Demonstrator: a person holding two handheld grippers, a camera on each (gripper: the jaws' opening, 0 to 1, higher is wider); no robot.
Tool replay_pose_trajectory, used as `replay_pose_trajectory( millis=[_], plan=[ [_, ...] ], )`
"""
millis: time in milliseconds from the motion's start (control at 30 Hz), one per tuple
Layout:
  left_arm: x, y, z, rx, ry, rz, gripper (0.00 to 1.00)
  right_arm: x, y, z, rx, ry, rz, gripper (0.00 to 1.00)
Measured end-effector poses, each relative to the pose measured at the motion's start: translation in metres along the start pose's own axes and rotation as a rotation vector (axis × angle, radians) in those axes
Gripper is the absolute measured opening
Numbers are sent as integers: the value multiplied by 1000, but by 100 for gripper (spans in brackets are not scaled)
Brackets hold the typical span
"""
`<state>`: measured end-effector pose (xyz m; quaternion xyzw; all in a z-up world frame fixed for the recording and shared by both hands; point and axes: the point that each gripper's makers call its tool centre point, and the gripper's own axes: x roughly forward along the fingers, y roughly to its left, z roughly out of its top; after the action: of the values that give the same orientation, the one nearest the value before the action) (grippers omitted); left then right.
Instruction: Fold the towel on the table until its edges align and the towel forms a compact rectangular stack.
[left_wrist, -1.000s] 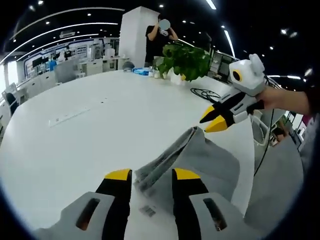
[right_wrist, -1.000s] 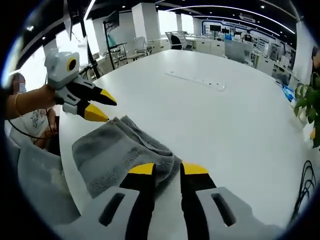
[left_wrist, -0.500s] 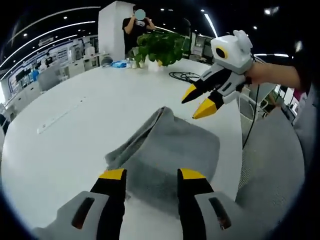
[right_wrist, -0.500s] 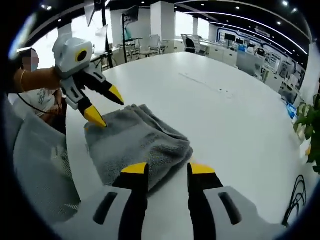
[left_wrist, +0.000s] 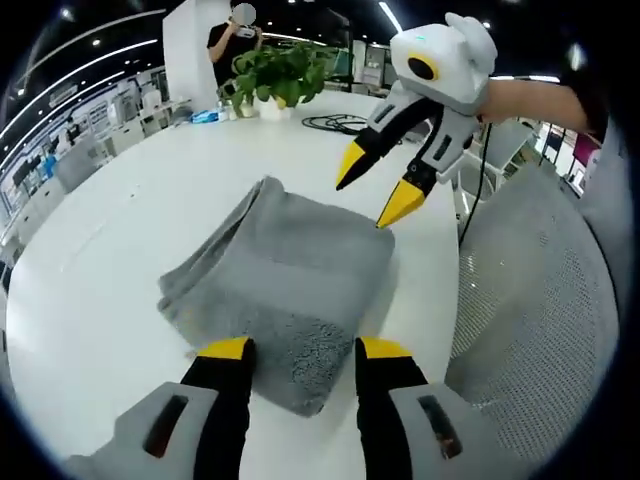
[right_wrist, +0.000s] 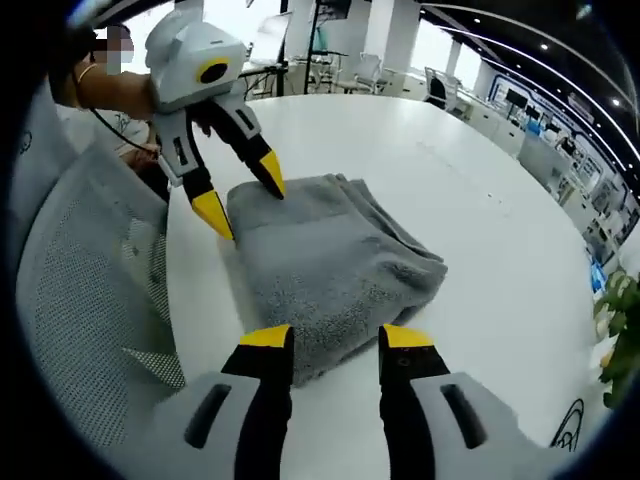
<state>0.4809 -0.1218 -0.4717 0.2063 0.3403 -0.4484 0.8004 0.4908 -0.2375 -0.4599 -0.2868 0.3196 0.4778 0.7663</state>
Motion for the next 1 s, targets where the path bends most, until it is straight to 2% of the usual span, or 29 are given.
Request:
replay_pose_trajectory(
  millis=[200,333,467,567,667,833,1000],
  plan=[
    [-8,-5,6,43,-19,40,34,2,23,1,-73,3,45,32],
    [-9,-7,3,98,-10,48,32,9,34,-7,-90,20,70,32],
    [-6,-7,-4,115,-1,45,32,10,36,-10,-103,39,61,32],
    [0,-6,-13,124,27,37,32,17,32,-15,-103,43,58,30],
    [6,-6,-20,174,64,37,33,18,31,-15,-102,48,58,28],
    [13,-2,-24,180,68,52,33,24,29,-19,-130,67,56,26],
    [16,0,-25,179,71,64,30,27,29,-19,-105,62,58,25]
  ],
)
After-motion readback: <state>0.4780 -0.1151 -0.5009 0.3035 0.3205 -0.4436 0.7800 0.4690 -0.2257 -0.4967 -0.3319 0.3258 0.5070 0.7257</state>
